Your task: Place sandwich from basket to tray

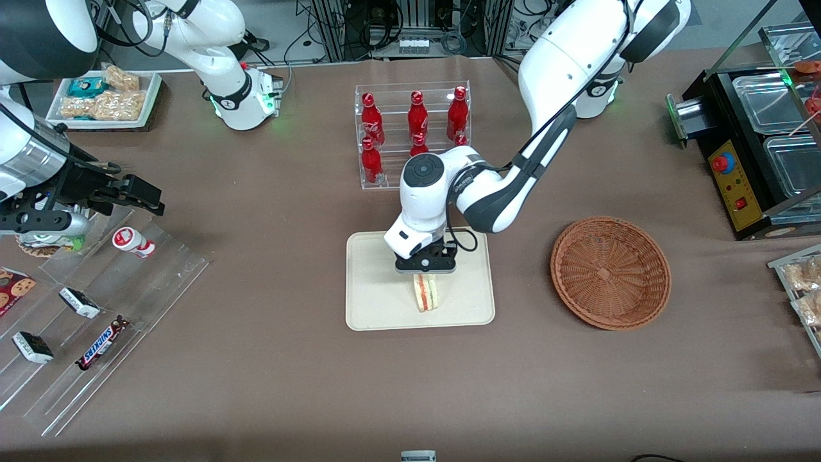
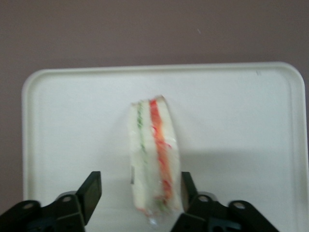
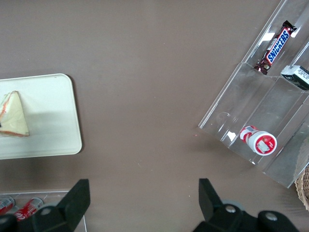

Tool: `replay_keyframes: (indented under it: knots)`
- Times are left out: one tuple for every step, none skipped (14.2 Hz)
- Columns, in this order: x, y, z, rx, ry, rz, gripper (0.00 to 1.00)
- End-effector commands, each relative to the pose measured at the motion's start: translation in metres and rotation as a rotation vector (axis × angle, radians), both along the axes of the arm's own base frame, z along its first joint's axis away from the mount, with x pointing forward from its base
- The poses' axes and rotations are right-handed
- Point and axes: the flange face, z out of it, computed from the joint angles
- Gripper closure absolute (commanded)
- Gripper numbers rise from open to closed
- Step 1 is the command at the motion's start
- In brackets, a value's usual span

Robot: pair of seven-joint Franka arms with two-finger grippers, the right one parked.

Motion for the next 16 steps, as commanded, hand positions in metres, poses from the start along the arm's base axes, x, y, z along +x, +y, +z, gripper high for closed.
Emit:
replay_keyframes:
  knots:
    - [0.036, 0.075, 0.101, 0.010, -0.026, 0.191, 0.00]
    - [0.046, 0.103, 0.138, -0.026, -0.026, 0.253, 0.00]
    - [0.056, 0.143, 0.170, -0.034, -0.006, 0.335, 0.00]
    - [0.060, 0.186, 0.196, -0.005, 0.021, 0.409, 0.00]
    - [0.062, 0.219, 0.214, 0.029, 0.038, 0.438, 0.00]
    - [0.058, 0.250, 0.235, 0.042, 0.056, 0.446, 0.00]
    - [0.054, 0.290, 0.253, 0.030, 0.093, 0.437, 0.00]
    - [0.044, 0.321, 0.264, 0.035, 0.133, 0.385, 0.00]
    - [0.033, 0.343, 0.269, 0.059, 0.168, 0.331, 0.00]
    - [0.027, 0.378, 0.274, 0.066, 0.196, 0.286, 0.00]
    - [0.022, 0.400, 0.276, 0.056, 0.223, 0.232, 0.00]
    - [0.018, 0.419, 0.279, 0.052, 0.246, 0.169, 0.00]
    - [0.017, 0.439, 0.280, 0.037, 0.271, 0.114, 0.00]
    - [0.018, 0.455, 0.282, 0.007, 0.276, 0.090, 0.00]
    - [0.018, 0.470, 0.284, -0.011, 0.277, 0.059, 0.00]
    - [0.017, 0.479, 0.286, -0.010, 0.276, 0.006, 0.00]
